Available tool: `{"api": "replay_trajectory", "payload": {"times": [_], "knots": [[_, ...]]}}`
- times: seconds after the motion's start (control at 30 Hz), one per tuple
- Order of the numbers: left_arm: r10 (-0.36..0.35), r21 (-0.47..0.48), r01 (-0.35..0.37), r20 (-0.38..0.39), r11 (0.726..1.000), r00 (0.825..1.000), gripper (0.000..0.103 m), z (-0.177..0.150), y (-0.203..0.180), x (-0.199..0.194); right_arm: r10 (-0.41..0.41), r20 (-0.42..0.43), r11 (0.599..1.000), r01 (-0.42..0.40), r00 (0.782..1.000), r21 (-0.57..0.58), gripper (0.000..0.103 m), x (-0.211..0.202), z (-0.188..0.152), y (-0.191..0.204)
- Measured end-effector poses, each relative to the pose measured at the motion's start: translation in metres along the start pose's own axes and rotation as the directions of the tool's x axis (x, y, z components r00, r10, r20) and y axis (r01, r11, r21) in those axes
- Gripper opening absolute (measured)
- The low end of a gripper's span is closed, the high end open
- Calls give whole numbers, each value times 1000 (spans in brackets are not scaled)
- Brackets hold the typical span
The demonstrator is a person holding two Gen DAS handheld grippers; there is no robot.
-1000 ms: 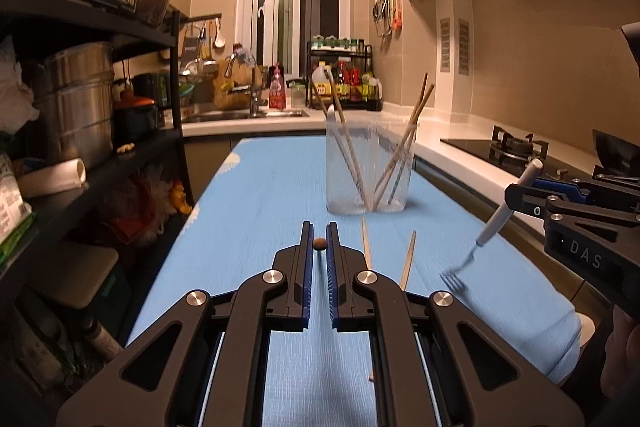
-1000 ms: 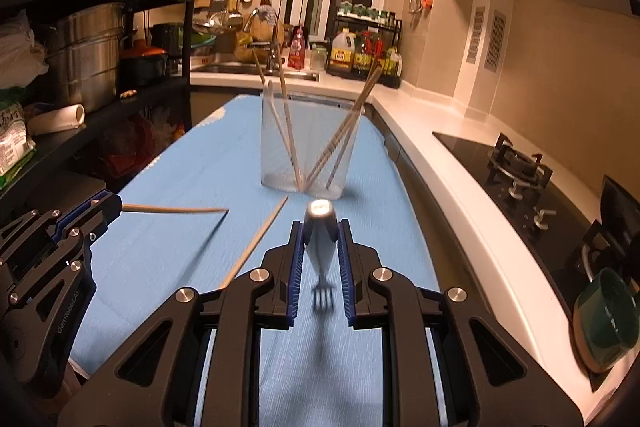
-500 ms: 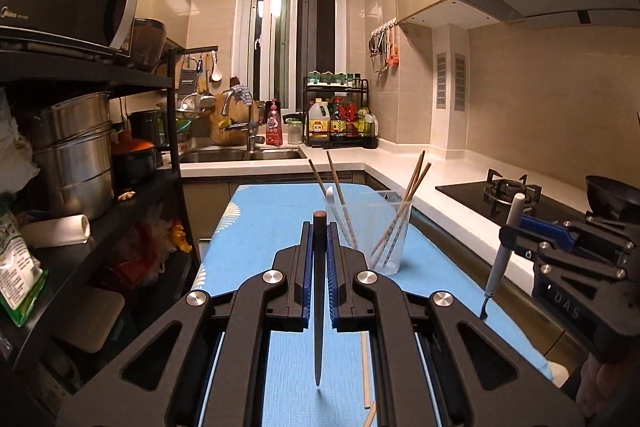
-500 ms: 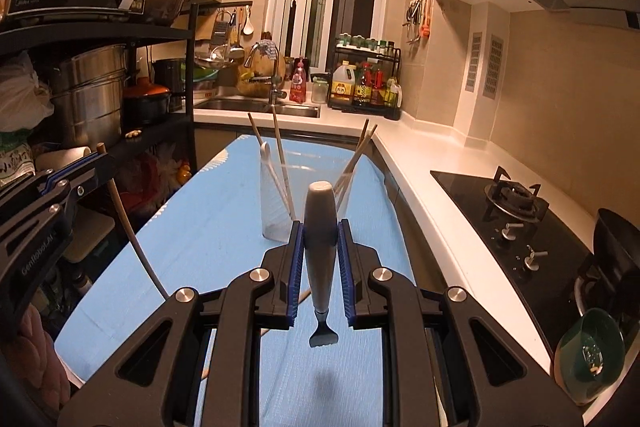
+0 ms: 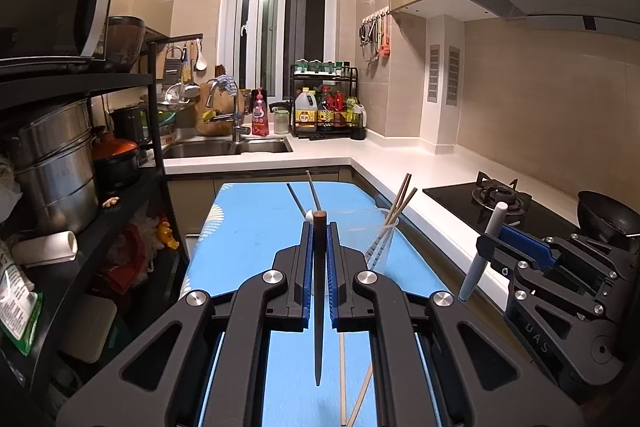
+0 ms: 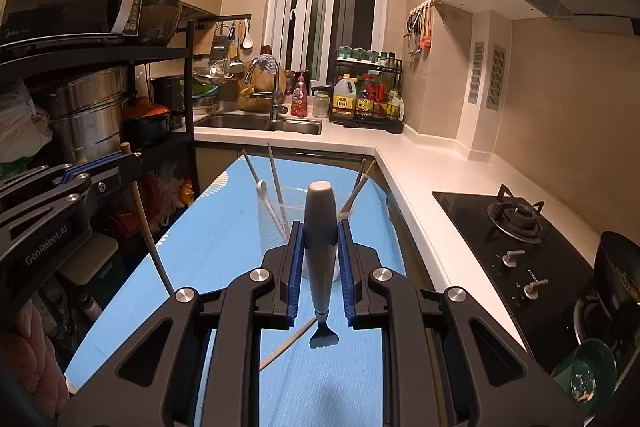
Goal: Organize utensils
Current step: 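Lift the fork with the right gripper while the left gripper lifts its chopstick toward the container, then lower the fork and chopstick into the clear container and open both grippers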
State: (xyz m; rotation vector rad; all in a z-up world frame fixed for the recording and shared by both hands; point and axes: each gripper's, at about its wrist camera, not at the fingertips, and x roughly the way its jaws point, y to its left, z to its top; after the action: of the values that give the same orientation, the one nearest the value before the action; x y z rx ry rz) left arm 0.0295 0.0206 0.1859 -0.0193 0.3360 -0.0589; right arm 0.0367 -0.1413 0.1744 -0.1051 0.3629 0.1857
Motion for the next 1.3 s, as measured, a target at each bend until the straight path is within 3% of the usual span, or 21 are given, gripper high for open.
{"api": "replay_trajectory", "payload": {"times": [0.33, 0.57, 0.73, 0.93, 1.1, 1.3], "knots": [[-35, 8, 35, -54, 999, 998, 6, 28, 3, 30, 27, -10, 999, -26, 1000, 28, 17, 26, 32, -17], [-89, -33, 86, -101, 996, 991, 6, 72, 22, 59, 68, -1, 997, -68, 998, 48, 17, 50, 73, -30], [-115, -27, 113, -74, 993, 991, 6, 112, 21, 77, 92, 30, 995, -93, 995, 46, 17, 69, 110, -35], [-149, -18, 149, 20, 989, 989, 6, 149, 13, 108, 112, 37, 991, -114, 993, 64, 17, 106, 137, -37], [-177, -14, 178, 66, 984, 982, 6, 145, 8, 147, 121, 19, 990, -122, 992, 73, 17, 139, 133, -36], [-197, -11, 197, -11, 980, 980, 6, 112, 1, 197, 130, -30, 988, -127, 991, 83, 17, 183, 114, -38]]}}
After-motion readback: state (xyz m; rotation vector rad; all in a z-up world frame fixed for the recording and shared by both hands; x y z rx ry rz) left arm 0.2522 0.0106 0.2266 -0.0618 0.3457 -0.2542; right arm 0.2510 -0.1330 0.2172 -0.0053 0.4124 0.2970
